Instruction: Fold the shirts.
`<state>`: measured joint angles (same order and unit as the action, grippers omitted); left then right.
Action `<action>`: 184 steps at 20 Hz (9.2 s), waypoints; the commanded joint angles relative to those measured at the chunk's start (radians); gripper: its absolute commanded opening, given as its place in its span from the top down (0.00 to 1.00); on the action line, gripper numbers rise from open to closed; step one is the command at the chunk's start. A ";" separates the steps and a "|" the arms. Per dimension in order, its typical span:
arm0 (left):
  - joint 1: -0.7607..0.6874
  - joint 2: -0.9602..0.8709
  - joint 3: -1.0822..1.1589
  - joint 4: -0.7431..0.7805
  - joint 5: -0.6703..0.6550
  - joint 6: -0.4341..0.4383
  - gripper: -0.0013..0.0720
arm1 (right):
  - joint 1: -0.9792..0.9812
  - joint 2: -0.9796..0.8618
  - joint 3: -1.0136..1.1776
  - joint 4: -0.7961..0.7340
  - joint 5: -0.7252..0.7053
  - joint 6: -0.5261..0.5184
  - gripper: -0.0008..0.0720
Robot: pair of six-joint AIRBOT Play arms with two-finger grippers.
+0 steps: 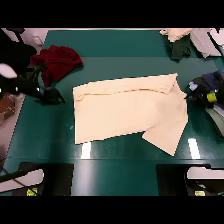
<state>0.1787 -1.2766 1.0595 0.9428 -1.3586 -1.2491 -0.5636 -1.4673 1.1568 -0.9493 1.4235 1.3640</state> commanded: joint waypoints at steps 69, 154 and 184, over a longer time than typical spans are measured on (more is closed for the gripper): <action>-0.266 0.314 -0.365 -0.172 0.245 -0.127 0.95 | 0.033 0.410 -0.398 0.197 -0.024 -0.116 0.95; -0.784 -0.386 0.228 -0.323 0.961 0.105 0.95 | 0.266 -0.142 0.303 0.163 0.163 -0.228 0.96; -0.229 -0.018 0.558 0.937 0.139 -0.418 0.95 | 1.064 -0.441 0.816 0.296 -0.243 0.073 0.95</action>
<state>-0.1905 -1.4765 1.6169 1.6527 -1.0973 -1.6680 0.3897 -1.8004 1.8969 -0.6544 1.2392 1.3952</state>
